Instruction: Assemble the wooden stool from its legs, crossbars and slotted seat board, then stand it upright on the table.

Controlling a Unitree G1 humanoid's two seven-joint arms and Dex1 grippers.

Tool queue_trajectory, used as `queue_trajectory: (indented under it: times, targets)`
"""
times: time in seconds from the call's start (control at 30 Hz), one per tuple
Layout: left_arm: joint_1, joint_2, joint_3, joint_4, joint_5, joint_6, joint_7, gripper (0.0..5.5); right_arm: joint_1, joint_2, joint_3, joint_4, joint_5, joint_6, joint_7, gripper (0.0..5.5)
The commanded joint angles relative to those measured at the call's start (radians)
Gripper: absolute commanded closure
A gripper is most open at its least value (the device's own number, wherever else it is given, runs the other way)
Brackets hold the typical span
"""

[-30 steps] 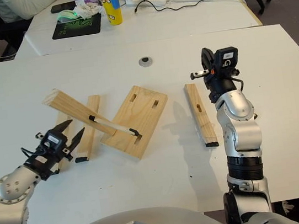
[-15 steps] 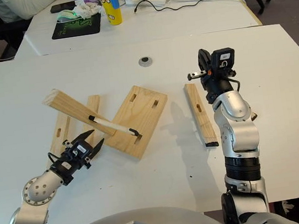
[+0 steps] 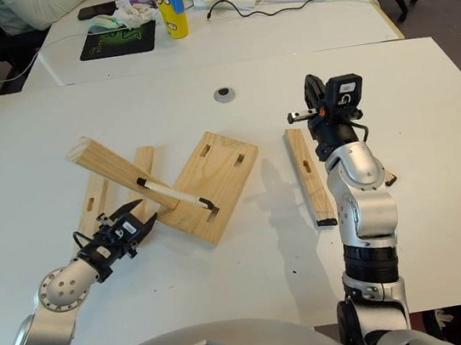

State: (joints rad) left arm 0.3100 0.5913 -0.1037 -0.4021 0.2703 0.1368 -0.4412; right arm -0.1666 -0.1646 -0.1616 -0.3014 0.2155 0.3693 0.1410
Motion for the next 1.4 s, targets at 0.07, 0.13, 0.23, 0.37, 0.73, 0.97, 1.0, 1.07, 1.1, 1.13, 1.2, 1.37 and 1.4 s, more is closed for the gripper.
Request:
queue_trajectory:
  times: [0.07,0.13,0.23,0.37,0.73,0.97,1.0,1.07,1.1,1.13,1.2,1.37,1.4]
  targets:
    - [-0.025,-0.016,0.017,0.014,0.023,0.009,0.032,3.37,0.013,0.008,0.0,-0.02,0.015,0.021,-0.007,5.5]
    - [-0.022,-0.019,0.003,0.023,0.033,0.008,0.032,3.37,0.014,0.008,0.0,-0.022,0.015,0.023,-0.006,5.5]
    - [-0.018,-0.021,-0.034,0.036,0.05,0.012,0.017,3.37,0.011,0.009,0.0,-0.023,0.015,0.027,-0.007,5.5]
    - [-0.016,-0.009,-0.071,0.048,0.084,0.02,-0.001,3.37,0.003,0.008,-0.001,-0.021,0.018,0.03,-0.006,5.5]
    - [-0.058,-0.076,-0.137,-0.056,0.029,0.086,-0.063,3.37,-0.004,0.007,-0.006,-0.013,0.017,0.03,-0.005,5.5]
    - [-0.115,-0.128,-0.163,-0.017,0.036,0.125,-0.036,3.37,-0.015,0.002,-0.016,-0.006,0.02,0.032,-0.006,5.5]
    - [-0.113,-0.128,-0.159,-0.016,0.034,0.127,-0.034,3.37,-0.017,0.002,-0.018,-0.004,0.019,0.032,-0.006,5.5]
    - [-0.106,-0.124,-0.146,-0.018,0.032,0.133,-0.027,3.37,-0.018,0.002,-0.021,-0.002,0.018,0.032,-0.006,5.5]
    - [-0.102,-0.117,-0.132,-0.019,0.03,0.137,-0.024,3.37,-0.019,0.002,-0.022,-0.001,0.017,0.031,-0.007,5.5]
    - [-0.1,-0.107,-0.108,-0.019,0.025,0.139,-0.021,3.37,-0.017,0.003,-0.023,-0.003,0.016,0.031,-0.009,5.5]
    - [-0.098,-0.09,-0.045,-0.024,0.009,0.145,-0.013,3.37,-0.016,0.006,-0.024,-0.005,0.015,0.031,-0.011,5.5]
    - [-0.086,-0.069,0.144,-0.096,-0.063,0.197,-0.012,3.37,-0.006,0.011,-0.027,-0.008,0.015,0.026,-0.016,5.5]
    - [-0.087,-0.061,0.17,-0.094,-0.076,0.205,-0.018,3.37,0.003,0.013,-0.029,-0.015,0.014,0.025,-0.021,5.5]
